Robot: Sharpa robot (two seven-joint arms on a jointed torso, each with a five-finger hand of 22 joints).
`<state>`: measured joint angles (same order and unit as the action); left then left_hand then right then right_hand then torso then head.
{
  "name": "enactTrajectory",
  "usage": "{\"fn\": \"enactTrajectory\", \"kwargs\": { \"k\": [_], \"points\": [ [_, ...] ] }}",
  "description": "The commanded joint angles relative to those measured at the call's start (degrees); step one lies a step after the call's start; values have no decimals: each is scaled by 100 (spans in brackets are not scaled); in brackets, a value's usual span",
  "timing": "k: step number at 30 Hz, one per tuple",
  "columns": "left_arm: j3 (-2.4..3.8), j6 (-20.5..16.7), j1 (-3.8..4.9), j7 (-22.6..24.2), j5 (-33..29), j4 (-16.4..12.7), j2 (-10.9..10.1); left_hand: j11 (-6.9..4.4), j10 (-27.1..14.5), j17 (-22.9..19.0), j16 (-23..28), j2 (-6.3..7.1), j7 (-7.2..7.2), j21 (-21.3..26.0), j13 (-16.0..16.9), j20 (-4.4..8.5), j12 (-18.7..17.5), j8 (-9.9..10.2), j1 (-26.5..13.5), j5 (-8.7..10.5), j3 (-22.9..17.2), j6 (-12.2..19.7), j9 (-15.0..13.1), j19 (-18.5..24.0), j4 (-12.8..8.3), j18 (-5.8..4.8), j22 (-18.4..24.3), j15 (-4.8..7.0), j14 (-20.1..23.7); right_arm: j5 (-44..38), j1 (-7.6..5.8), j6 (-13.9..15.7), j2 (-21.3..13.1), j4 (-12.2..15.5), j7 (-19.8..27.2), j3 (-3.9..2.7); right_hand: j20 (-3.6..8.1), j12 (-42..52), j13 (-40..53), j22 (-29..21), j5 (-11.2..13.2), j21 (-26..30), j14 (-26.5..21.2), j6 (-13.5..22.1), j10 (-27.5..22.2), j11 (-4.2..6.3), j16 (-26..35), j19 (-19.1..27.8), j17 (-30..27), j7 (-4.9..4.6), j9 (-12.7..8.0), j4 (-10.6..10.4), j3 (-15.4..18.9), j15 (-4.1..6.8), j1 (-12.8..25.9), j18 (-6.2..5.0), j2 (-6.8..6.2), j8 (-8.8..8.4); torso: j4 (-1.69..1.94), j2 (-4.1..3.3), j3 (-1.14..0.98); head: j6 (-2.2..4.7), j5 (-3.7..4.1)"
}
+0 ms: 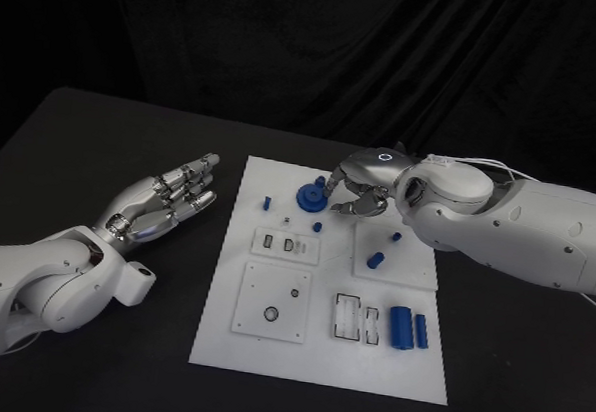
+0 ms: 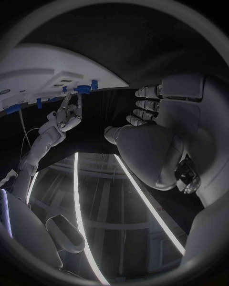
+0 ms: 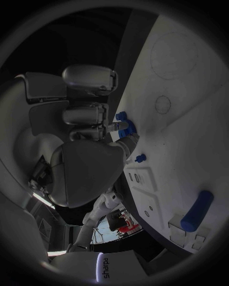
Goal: Assemble the parts on the task board
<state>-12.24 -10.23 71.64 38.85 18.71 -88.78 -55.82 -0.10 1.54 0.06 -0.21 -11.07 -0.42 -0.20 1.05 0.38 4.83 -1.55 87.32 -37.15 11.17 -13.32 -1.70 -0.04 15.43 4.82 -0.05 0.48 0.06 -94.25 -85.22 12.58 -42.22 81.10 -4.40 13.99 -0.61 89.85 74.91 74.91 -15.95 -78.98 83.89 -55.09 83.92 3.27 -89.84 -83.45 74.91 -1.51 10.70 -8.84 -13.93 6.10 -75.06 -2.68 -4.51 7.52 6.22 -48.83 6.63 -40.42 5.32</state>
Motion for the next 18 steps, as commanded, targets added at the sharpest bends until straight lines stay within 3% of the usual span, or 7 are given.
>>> {"fn": "enactTrajectory", "kwargs": {
  "k": [1, 10, 18],
  "points": [
    [4, 68, 10, 485, 41, -11, -7, 36, 13, -6, 21, 5, -21, 20, 1, -56, 12, -19, 59, -23, -24, 14, -2, 4, 7, -51, 5, -30, -6, -36, 40, -63, -45, 6, -171, 18, -1, 15, 1509, 910, 6, -19, 611, -122, 608, -17, -16, -29, 1509, 2, 35, 10, -31, -8, 2, -19, 29, 41, -8, -2, -1, 4, -6],
    [4, 61, 10, 477, 41, -29, -47, 37, 14, -6, 21, -5, -24, 20, 2, -65, 16, -20, 74, -30, -41, 11, -3, 4, -5, -44, 5, -33, -6, -36, -2, 428, -379, 171, -228, 17, 0, 15, 1509, 925, 9, -37, 611, -94, 608, -33, -16, -42, 1509, -27, 37, 7, -7, -14, 32, -13, -2, 5, -5, -1, -7, 23, -28],
    [4, 54, 10, 469, 41, -31, -68, 39, 15, -6, 21, -7, -23, 20, 2, -71, 17, -21, 81, -34, -48, 10, -3, 4, -10, -40, 5, -34, -6, -36, -150, 825, -967, 611, -321, 17, -12, 15, 1509, 982, 4, -119, 611, 49, 608, -47, -16, -98, 1509, -39, 9, -104, 48, -26, 161, 10, -57, -128, -15, 0, -8, 5, -44]
  ]
}}
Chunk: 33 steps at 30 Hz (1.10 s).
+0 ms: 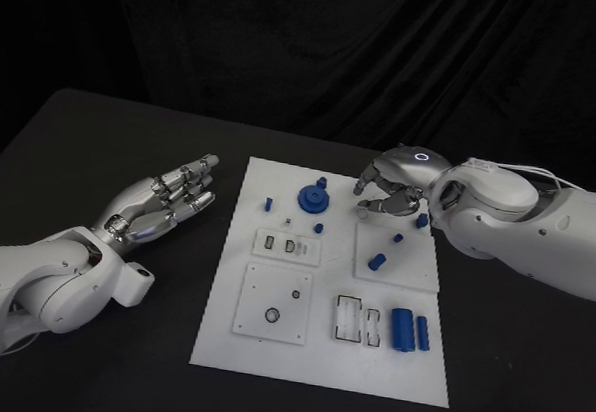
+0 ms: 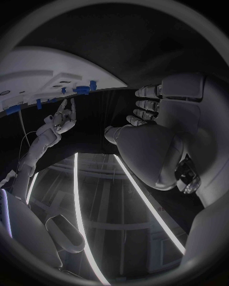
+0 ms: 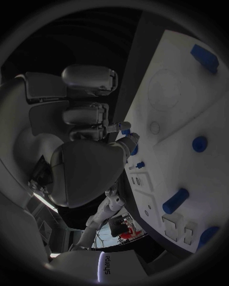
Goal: Assemble the parts on the task board
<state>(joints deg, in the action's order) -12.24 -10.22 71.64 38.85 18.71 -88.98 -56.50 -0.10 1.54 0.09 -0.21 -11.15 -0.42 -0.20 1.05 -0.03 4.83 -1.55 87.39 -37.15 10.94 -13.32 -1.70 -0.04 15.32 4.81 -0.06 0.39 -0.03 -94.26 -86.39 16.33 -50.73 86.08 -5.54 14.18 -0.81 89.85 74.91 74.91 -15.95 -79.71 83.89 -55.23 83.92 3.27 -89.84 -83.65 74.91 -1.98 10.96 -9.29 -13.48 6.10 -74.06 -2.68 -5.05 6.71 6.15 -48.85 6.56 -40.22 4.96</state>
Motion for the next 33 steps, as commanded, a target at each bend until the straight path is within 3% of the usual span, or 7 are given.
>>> {"fn": "enactTrajectory", "kwargs": {
  "k": [1, 10, 17, 22, 25, 32, 33],
  "points": [
    [3, 54, 10, 468, 40, -11, 0, 39, 14, -9, 21, 1, -23, 20, 2, -30, 16, -21, 73, -34, -25, 9, -3, 4, 0, -40, 6, -25, 3, -36, -45, 499, -194, 169, -214, -2, 9, 15, 1509, 1000, 3, -77, 611, 101, 608, -45, -16, -97, 1509, 10, -28, -86, 11, -26, 80, 18, -19, -81, -12, 0, -1, -15, -14],
    [3, 59, 10, 461, 40, -1, 13, 41, 15, -9, 21, 2, -19, 20, 2, -39, 16, -20, 81, -42, -31, 16, -2, 4, -7, -34, 6, -27, 3, -36, -80, 621, -618, 332, -303, 0, 62, 15, 1509, 1214, -4, -449, 592, 170, 608, -22, 60, -320, 1443, 60, -96, -397, 100, 40, 244, 113, -149, -226, 0, -2, -1, 19, 32],
    [3, 70, 10, 466, 40, 0, 27, 44, 15, -9, 21, 4, -16, 20, 2, -45, 16, -19, 87, -47, -36, 21, -2, 4, -14, -30, 6, -30, 3, -36, -43, 740, -870, 289, -285, 2, 85, 15, 1509, 1268, -10, -528, 551, 441, 608, 12, 263, -368, 1254, 112, -224, -661, 192, 58, 280, 134, -262, -313, 1, 0, -2, -5, -10],
    [3, 90, 10, 463, 40, 9, 44, 45, 14, -9, 21, 4, -15, 20, 2, -47, 14, -18, 89, -48, -38, 25, -1, 4, -16, -29, 6, -31, 3, -36, -4, 818, -995, 261, -275, 3, 90, 15, 1509, 1301, -12, -588, 531, 551, 608, 23, 382, -401, 1136, 117, -270, -727, 240, 60, 307, 150, -295, -310, -5, 2, 0, -8, -19],
    [3, 104, 9, 462, 40, 18, 62, 50, 13, -9, 21, 4, -12, 20, 1, -53, 13, -18, 93, -51, -42, 29, -1, 4, -20, -26, 6, -35, 3, -36, 13, 872, -1094, 272, -278, 4, 118, 15, 1509, 1352, -17, -688, 545, 562, 608, 40, 351, -455, 1155, 127, -290, -738, 280, 97, 357, 175, -310, -292, 16, 2, 2, -15, -15],
    [3, 120, 9, 449, 40, 28, 83, 50, 13, -9, 21, 4, -12, 20, 1, -53, 13, -18, 93, -51, -42, 29, -1, 4, -20, -26, 6, -35, 3, -36, 35, 953, -1347, 372, -239, 6, 162, 15, 1509, 1394, -25, -769, 553, 547, 608, 61, 342, -498, 1143, 138, -312, -752, 345, 139, 490, 196, -346, -277, 7, 2, -2, 12, -23],
    [3, 122, 9, 447, 40, 30, 87, 50, 13, -9, 21, 4, -12, 20, 1, -53, 13, -18, 93, -51, -42, 29, -1, 4, -20, -26, 6, -35, 3, -36, 41, 965, -1379, 386, -229, 6, 225, 15, 1509, 1398, 1286, -773, 553, 535, 608, 74, 336, -497, 1144, 164, -321, -742, 467, 141, 656, 195, -342, -269, 9, 1, -3, 6, -13]
  ]
}}
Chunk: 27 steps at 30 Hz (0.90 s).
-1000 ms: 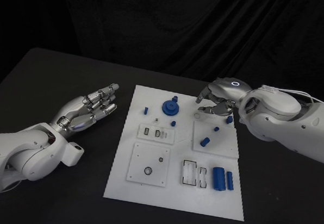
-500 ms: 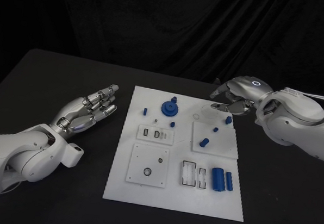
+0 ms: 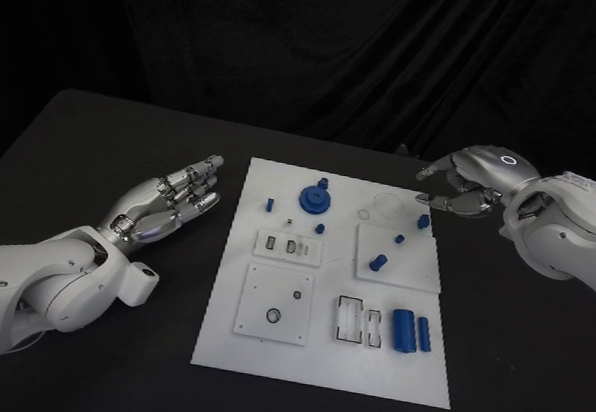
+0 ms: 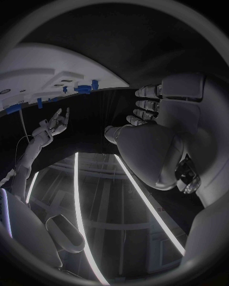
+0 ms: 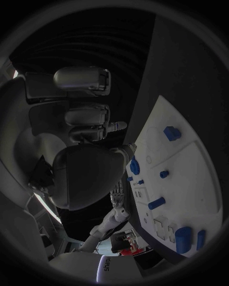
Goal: Assemble the parts on the task board
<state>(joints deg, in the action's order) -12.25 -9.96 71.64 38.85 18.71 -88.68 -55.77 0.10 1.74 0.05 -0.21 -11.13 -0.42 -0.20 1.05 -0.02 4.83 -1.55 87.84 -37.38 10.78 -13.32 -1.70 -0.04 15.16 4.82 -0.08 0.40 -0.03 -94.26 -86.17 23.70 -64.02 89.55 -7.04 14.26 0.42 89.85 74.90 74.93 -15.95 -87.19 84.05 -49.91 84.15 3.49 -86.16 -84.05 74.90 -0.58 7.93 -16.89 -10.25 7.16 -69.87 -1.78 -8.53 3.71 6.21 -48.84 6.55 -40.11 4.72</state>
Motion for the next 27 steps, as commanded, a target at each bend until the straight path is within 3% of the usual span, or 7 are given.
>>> {"fn": "enactTrajectory", "kwargs": {
  "k": [1, 8, 11, 27],
  "points": [
    [3, 98, 9, 444, 40, 4, 17, 30, -7, -5, 21, 2, -12, 20, 1, -53, 13, -18, 48, -28, -26, 29, -1, 4, -4, -26, 8, -35, 3, -35, 27, 236, -87, 56, -74, -1, 94, 15, 1510, 1397, 1281, -26, 538, 4, 585, 53, -34, -458, 1145, 19, -18, 17, 147, 42, 227, 106, -17, 30, 5, -1, -4, 5, 16],
    [3, 107, 9, 438, 40, 11, 36, 37, -8, -5, 21, 1, -9, 20, 1, -73, 11, -16, 55, -27, -36, 40, 1, 4, -12, -21, 8, -51, 3, -35, 90, 279, -245, 112, -41, 0, 75, 15, 1510, 1422, 1261, -78, 546, -85, 585, 40, -87, -486, 1193, -18, -7, 5, 137, 57, 184, 121, -85, 71, 9, 1, 3, -31, 32],
    [3, 110, 9, 436, 40, 11, 33, 38, -8, -5, 21, 0, -8, 20, 1, -79, 11, -16, 56, -27, -38, 39, 0, 4, -14, -20, 8, -54, 3, -35, 124, 326, -285, 126, -12, 1, 70, 15, 1510, 1436, 1233, -106, 550, -187, 585, 26, -116, -501, 1215, -34, 15, 8, 112, 50, 145, 129, -78, 113, -9, -1, -1, -52, 15],
    [3, 124, 9, 429, 40, 12, 17, 40, -10, -5, 21, 0, -8, 20, 0, -93, 8, -16, 58, -28, -42, 40, 0, 4, -18, -17, 8, -64, 3, -27, 336, 322, -332, 111, 103, 2, 63, 15, 1510, 1446, 1210, -127, 553, -230, 585, 13, -143, -512, 1236, -50, 29, 15, 94, 42, 60, 134, -100, 121, -3, -7, -5, -110, 22]
  ]
}}
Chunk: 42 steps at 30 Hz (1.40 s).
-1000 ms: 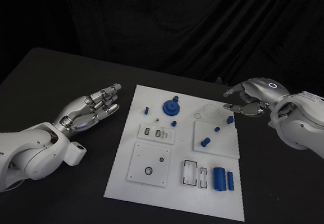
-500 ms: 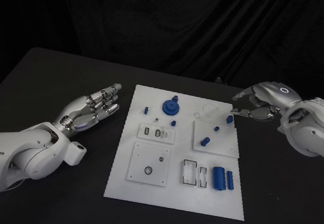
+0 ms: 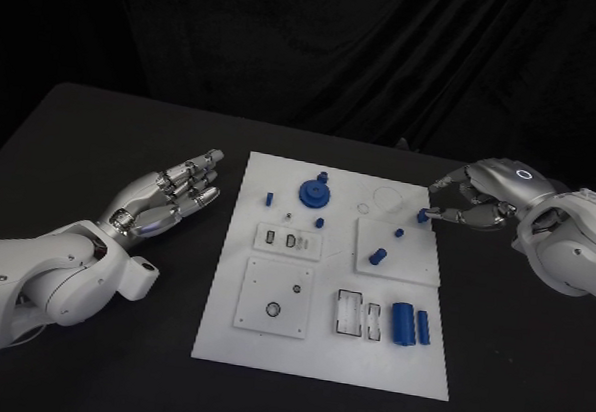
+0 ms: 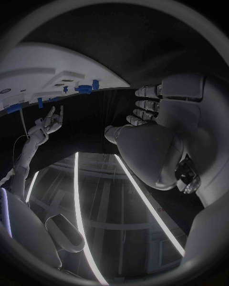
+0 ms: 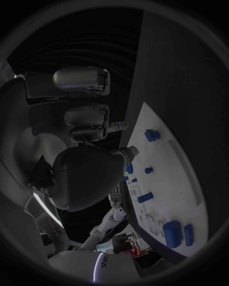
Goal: Assemble the parts on the task board
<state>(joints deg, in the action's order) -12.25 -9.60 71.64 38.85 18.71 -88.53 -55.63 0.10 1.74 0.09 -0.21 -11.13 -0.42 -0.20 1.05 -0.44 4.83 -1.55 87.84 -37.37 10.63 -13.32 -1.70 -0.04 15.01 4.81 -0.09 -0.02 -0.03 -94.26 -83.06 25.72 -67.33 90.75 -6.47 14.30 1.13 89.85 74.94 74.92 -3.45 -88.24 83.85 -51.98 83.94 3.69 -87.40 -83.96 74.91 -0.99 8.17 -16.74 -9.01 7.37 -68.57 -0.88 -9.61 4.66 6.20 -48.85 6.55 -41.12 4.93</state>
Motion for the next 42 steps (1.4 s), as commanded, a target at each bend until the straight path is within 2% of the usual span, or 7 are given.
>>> {"fn": "enactTrajectory", "kwargs": {
  "k": [1, 9, 17, 23, 29, 42],
  "points": [
    [4, 89, 9, 428, 40, -3, 4, 40, -10, -9, 21, 0, -8, 20, 0, -51, 8, -16, 58, -28, -27, 40, 0, 4, -2, -17, 9, -22, 3, -17, 35, 128, 1, -12, 64, -2, -10, 15, 1506, 1448, -41, -23, 573, -11, 606, -11, -20, -522, 1236, -15, 3, 0, -32, 20, -89, 45, 5, 17, -4, -8, -5, -12, 6],
    [4, 113, 8, 423, 40, -1, 1, 44, -9, -9, 21, 0, -9, 20, 1, -68, 11, -16, 61, -31, -33, 43, 0, 4, -7, -12, 9, -35, 3, 31, 115, 140, 27, -38, 122, -1, -28, 15, 1506, 1438, -86, 8, 573, 37, 606, -34, -40, -504, 1249, -38, 1, 12, -69, 1, -305, 36, 3, -24, -4, -6, -7, -43, 25],
    [4, 125, 8, 424, 40, 2, 4, 62, -8, -9, 21, 3, -7, 20, 2, -81, 13, -17, 61, -31, -36, 39, 0, 4, -11, -7, 9, -44, 3, 38, 184, 52, 105, -151, 69, 0, -49, 15, 1506, 1423, -72, 53, 567, 56, 606, -58, -38, -479, 1233, -63, 11, 65, -151, -18, -704, 24, 76, -46, -1, 2, -1, -48, 25],
    [4, 132, 8, 426, 40, 6, 7, 78, -6, -9, 21, 6, -2, 20, 2, -92, 15, -17, 61, -31, -39, 41, 0, 4, -15, -3, 9, -52, 3, 39, 223, 10, 162, -214, 45, 0, -51, 15, 1506, 1421, -71, 59, 565, 59, 606, -60, -32, -476, 1224, -67, 12, 70, -158, -19, -736, 22, 87, -48, -5, 3, 6, -43, 15],
    [4, 136, 8, 423, 40, 10, 7, 80, -7, -9, 21, 7, -2, 20, 2, -94, 15, -17, 61, -32, -39, 44, 0, 4, -16, -2, 9, -53, 3, 39, 243, -27, 200, -244, 31, 0, -52, 15, 1506, 1417, -69, 70, 563, 60, 606, -62, -26, -470, 1216, -70, 12, 72, -161, -20, -753, 19, 91, -49, -3, 6, -1, -53, 15],
    [4, 171, 7, 411, 40, 37, 29, 85, -6, -9, 21, 8, -2, 20, 2, -100, 16, -16, 62, -34, -42, 45, 0, 4, -19, 0, 9, -57, 3, 39, 303, -96, 288, -305, -17, -1, -60, 15, 1506, 1412, -64, 84, 560, -21, 606, -81, -19, -462, 1203, -95, 38, 35, -142, -32, -745, 16, 103, -8, -2, 2, 1, -73, 18]
  ]
}}
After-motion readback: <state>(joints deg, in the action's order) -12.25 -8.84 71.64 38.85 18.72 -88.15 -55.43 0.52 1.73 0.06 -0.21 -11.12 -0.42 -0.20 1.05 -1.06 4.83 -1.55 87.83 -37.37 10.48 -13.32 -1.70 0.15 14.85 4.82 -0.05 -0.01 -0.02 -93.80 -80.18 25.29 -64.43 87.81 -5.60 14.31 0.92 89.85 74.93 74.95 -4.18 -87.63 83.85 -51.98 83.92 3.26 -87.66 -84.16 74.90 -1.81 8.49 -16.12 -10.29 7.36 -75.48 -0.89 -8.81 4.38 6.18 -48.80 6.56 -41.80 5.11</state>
